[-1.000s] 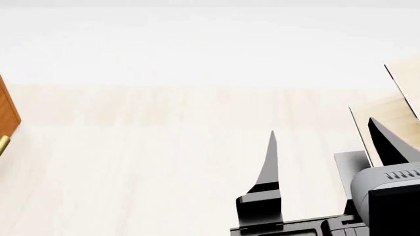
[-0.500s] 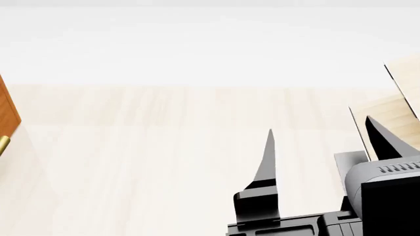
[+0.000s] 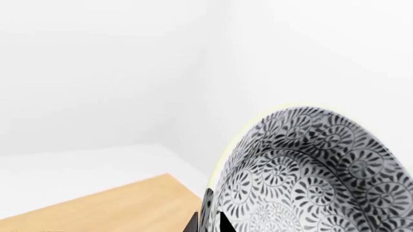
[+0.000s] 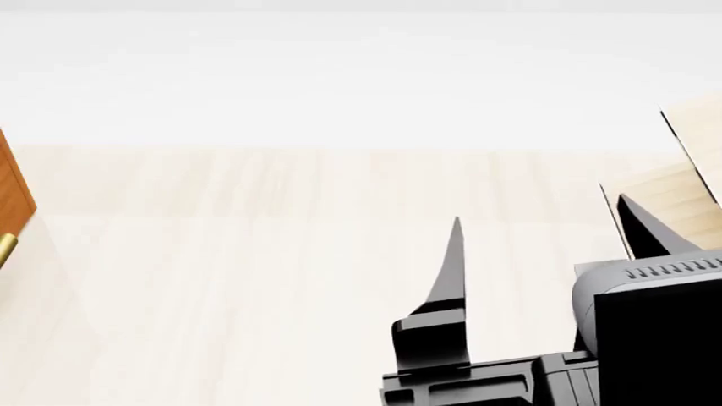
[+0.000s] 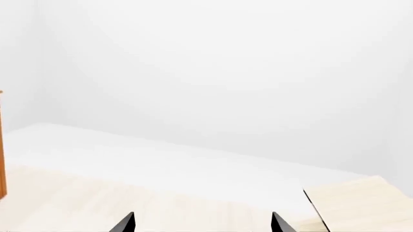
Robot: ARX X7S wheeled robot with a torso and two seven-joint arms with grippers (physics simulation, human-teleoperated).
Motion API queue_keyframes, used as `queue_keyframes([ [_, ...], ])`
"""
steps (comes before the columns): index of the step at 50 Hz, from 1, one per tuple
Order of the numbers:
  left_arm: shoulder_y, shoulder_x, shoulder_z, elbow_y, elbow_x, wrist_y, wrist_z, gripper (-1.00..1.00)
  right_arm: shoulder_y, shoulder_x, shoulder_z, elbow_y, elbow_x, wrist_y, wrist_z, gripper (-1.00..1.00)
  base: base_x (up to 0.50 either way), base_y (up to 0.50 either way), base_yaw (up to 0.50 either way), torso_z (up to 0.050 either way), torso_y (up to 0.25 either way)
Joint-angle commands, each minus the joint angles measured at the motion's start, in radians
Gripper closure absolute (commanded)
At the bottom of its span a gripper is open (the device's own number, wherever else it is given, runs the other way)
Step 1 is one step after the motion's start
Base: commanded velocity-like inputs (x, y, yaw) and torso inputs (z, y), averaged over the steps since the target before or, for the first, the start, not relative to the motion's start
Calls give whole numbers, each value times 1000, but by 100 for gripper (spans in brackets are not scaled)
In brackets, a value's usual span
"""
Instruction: Close the top drawer of the cabinet and put the bowl on top of it.
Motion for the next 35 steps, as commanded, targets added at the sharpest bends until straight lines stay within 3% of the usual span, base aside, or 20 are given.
queue_keyframes([
  [1,24,-1,-32,-37,30,75,4,100,5,-15,-27,18,-47,12,-19,-100,0,0,0,0,0],
  [11,43,-7,-38,-85,56,116,18,100,-11,-24,-27,16,-80,16,-40,-100,0,0,0,0,1],
  [35,-53,55,41,-301,176,209,131,100,24,-71,-88,55,-160,23,-77,-100,0,0,0,0,0],
])
